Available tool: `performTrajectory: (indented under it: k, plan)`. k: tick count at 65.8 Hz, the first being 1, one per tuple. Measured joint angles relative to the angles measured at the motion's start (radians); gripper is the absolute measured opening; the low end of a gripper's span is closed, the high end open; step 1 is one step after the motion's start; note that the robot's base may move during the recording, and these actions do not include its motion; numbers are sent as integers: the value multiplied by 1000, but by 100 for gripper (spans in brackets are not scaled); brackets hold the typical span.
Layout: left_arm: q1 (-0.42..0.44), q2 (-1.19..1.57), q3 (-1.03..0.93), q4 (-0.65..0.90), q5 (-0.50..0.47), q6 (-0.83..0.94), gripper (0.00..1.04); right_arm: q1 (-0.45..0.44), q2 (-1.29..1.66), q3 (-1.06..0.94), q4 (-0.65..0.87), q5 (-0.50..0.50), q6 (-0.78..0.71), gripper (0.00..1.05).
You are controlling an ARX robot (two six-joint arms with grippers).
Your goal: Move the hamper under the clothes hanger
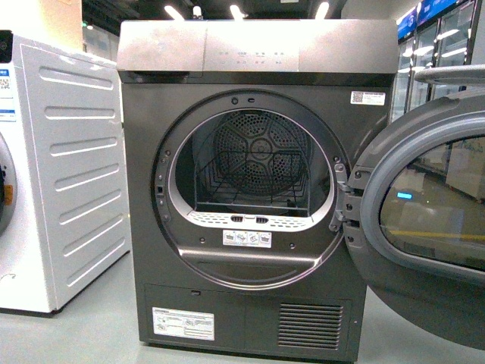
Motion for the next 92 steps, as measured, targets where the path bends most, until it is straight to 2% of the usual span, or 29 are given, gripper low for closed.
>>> performTrajectory:
  k: [5,7,11,13,17,21,26,29,36,39,51,58,65,92]
  plan:
    - [-1,1,0,-1,-5,0,98,0,0,0,0,0,0,97]
    - [-24,31,21,-58,-85,-42,98,0,0,0,0,0,0,97]
    - [-37,182,77,-106,-176,-149,98,-54,82,47,-84,-134,71,97]
    - [-20,280,113,-80,-173,-188,98,-90,174,77,-68,-190,106,97]
    - [20,447,191,17,-151,-212,98,-127,344,135,3,-233,126,97]
    - [66,641,290,136,-95,-214,98,-126,522,199,73,-240,117,97]
    - [99,867,401,245,-73,-189,98,-107,761,274,163,-256,88,97]
    - [113,995,466,263,-31,-183,98,-90,928,328,209,-257,68,97]
    - [119,1284,602,287,-33,-139,98,-62,1222,451,230,-286,61,97]
    - [117,1386,650,275,0,-132,98,-50,1326,507,235,-290,66,97]
    - [65,1708,780,299,9,-96,98,5,1668,704,251,-223,76,97]
    - [19,1903,874,294,-66,-85,98,35,1849,803,245,-181,76,97]
    - [-10,2015,944,249,-81,-82,98,49,1981,881,217,-155,71,97]
    - [-85,2212,1101,133,-85,-105,98,67,2143,1025,126,-100,47,97]
